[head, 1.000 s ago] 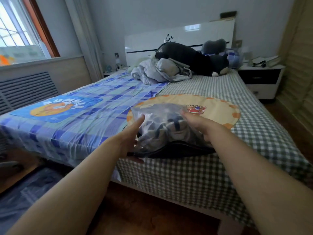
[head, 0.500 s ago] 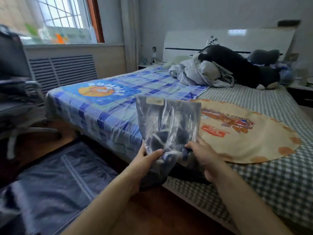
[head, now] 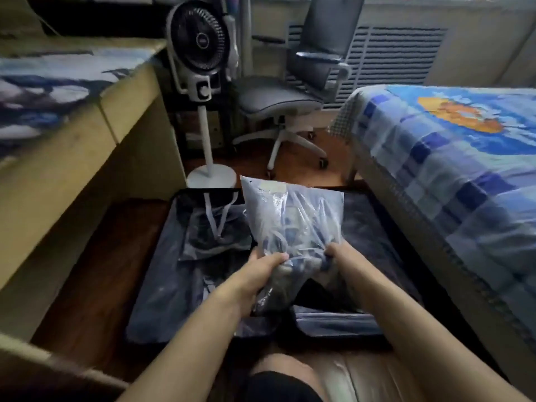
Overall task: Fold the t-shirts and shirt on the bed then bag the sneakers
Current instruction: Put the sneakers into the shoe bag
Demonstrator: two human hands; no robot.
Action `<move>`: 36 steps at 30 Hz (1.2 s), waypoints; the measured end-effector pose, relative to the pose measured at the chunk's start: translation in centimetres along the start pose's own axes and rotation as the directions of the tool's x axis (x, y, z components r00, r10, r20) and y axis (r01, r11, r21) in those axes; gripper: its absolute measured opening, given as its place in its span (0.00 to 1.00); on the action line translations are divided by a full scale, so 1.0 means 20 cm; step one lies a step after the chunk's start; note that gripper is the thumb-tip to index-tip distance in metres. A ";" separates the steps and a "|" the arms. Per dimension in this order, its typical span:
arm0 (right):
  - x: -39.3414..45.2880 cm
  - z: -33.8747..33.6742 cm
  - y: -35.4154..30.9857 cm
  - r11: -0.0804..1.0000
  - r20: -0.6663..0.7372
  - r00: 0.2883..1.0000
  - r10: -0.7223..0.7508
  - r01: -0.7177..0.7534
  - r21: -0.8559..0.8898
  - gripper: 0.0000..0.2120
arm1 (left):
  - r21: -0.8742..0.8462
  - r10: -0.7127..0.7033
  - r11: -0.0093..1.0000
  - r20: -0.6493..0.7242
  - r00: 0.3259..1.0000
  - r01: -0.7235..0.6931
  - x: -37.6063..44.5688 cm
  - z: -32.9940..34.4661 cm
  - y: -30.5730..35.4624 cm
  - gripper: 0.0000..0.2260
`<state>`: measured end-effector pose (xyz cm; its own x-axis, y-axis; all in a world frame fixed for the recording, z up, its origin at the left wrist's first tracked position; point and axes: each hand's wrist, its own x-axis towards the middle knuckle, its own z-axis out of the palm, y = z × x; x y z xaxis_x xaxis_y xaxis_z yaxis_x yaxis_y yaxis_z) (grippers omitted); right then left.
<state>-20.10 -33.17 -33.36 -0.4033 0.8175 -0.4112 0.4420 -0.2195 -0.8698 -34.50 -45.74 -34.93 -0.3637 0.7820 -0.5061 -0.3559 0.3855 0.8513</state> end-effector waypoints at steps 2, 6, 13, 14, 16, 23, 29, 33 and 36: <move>0.25 0.16 0.08 0.999 0.051 0.999 0.014 -0.011 -0.050 0.20 | -0.048 -0.039 0.998 -0.073 0.997 0.036 0.12 -0.12 -0.11 0.20; 0.57 0.45 0.17 0.941 0.180 0.983 -0.028 0.087 -0.326 0.23 | -0.231 -0.184 0.963 -0.195 0.963 0.138 0.32 -0.28 -0.42 0.34; 1.05 0.85 0.32 0.719 0.409 0.904 -0.123 0.365 -0.592 0.16 | 0.415 -0.263 0.835 -0.275 0.925 0.361 0.67 -0.59 -0.77 0.39; 1.12 0.89 0.42 0.654 0.434 0.895 -0.099 0.388 -0.650 0.19 | 0.556 -0.254 0.734 -0.310 0.916 0.391 0.72 -0.67 -0.85 0.31; 1.19 0.99 0.64 0.615 0.404 0.910 -0.094 0.372 -0.695 0.29 | 0.688 -0.197 0.535 -0.462 0.865 0.490 0.81 -0.84 -0.97 0.19; 1.09 1.14 0.94 0.659 0.282 0.957 -0.064 0.253 -0.709 0.51 | 0.513 -0.258 0.513 -0.673 0.694 0.688 1.09 -1.20 -1.15 0.26; 1.29 1.18 0.88 0.812 0.196 0.980 -0.045 0.150 -0.564 0.56 | 0.383 -0.143 0.743 -0.709 0.690 0.548 1.28 -1.12 -1.24 0.21; 1.32 1.16 0.93 0.919 0.060 0.996 -0.064 0.083 -0.385 0.55 | 0.211 -0.172 0.882 -0.691 0.702 0.423 1.27 -1.08 -1.28 0.26; 1.32 1.19 0.95 0.917 -0.013 1.000 0.000 -0.005 -0.400 0.50 | 0.157 -0.210 0.909 -0.627 0.751 0.385 1.24 -1.09 -1.25 0.29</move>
<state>-41.35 -28.40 -67.30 -0.3927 0.8245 -0.4075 0.7274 0.0073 -0.6862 -53.53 -46.61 -71.76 -0.7379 0.1993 -0.6448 -0.3282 0.7289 0.6008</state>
